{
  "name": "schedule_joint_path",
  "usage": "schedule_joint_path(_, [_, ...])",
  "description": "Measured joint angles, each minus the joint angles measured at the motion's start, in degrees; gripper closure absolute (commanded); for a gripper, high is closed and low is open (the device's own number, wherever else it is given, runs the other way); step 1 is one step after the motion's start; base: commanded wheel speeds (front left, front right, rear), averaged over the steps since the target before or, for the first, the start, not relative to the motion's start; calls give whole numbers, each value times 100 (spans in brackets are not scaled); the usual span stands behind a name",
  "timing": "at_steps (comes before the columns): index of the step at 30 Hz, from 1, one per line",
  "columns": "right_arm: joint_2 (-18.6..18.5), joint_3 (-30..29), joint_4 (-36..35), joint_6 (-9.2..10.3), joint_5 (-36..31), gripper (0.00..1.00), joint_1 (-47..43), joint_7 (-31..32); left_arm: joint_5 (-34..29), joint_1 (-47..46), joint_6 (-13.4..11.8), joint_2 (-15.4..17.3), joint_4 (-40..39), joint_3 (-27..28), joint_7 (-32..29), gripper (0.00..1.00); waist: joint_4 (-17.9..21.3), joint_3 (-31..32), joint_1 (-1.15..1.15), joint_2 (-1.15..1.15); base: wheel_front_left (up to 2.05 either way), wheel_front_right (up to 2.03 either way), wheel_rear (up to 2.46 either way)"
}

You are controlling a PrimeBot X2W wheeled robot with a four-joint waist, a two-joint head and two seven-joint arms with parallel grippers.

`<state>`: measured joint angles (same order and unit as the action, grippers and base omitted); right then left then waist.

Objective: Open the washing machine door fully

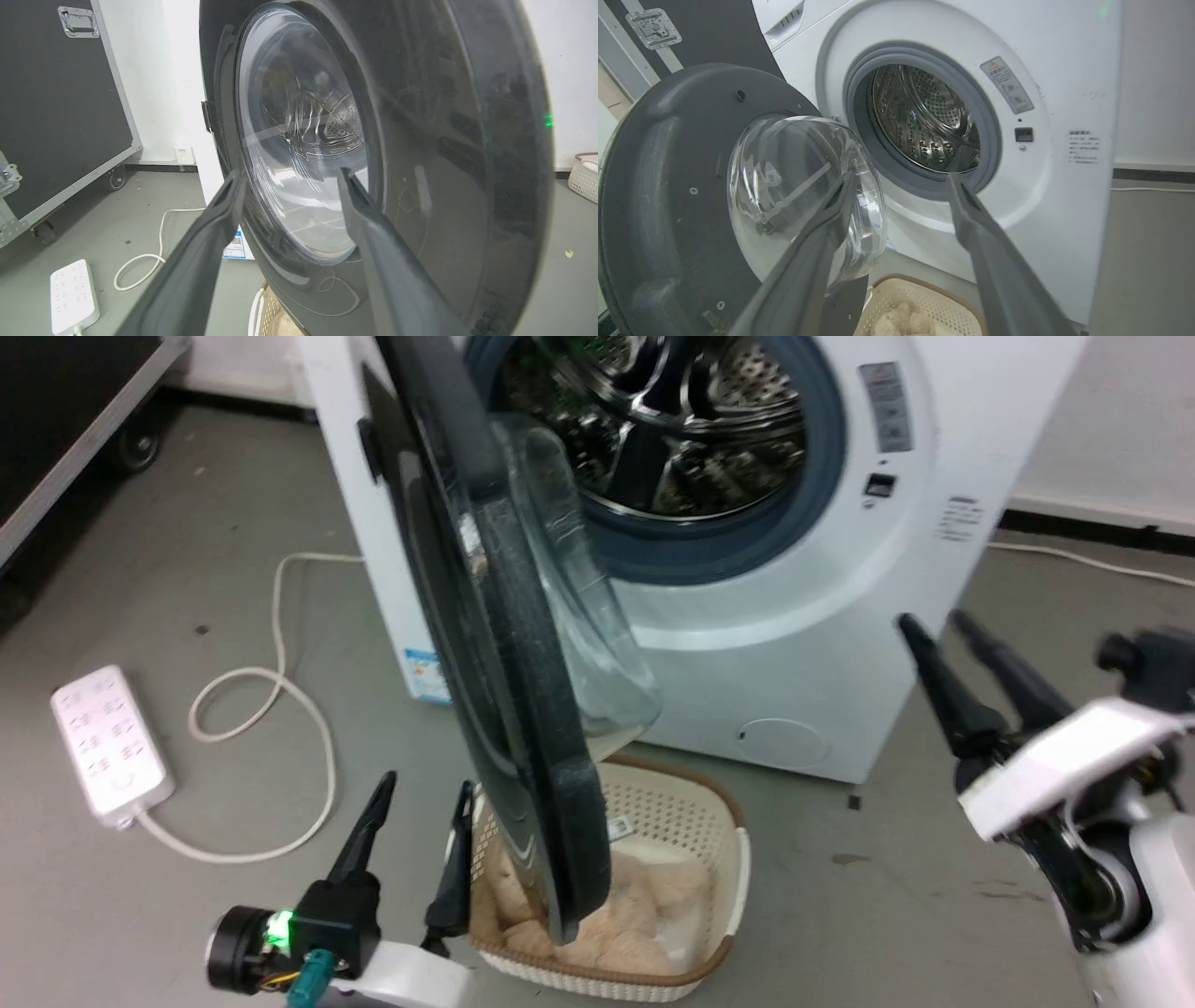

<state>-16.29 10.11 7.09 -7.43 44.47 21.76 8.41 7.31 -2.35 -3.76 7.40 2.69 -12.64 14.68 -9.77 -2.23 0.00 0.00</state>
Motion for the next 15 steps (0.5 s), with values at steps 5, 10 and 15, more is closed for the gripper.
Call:
schedule_joint_path(5, [-188,-153,-211,-2,-1378,0,-590,-1298,136,96,32,226,123,216,-45,0,324,218,-1,0,0,0,0])
schedule_joint_path(10, [47,-719,-464,-2,-2498,0,-1438,-1847,224,265,-19,250,44,290,-45,0,613,350,-1,0,0,0,0])
schedule_joint_path(15, [673,-1211,-778,-2,-3257,0,-2143,-1950,245,362,-36,247,-60,253,-43,0,757,387,0,0,0,0,0])
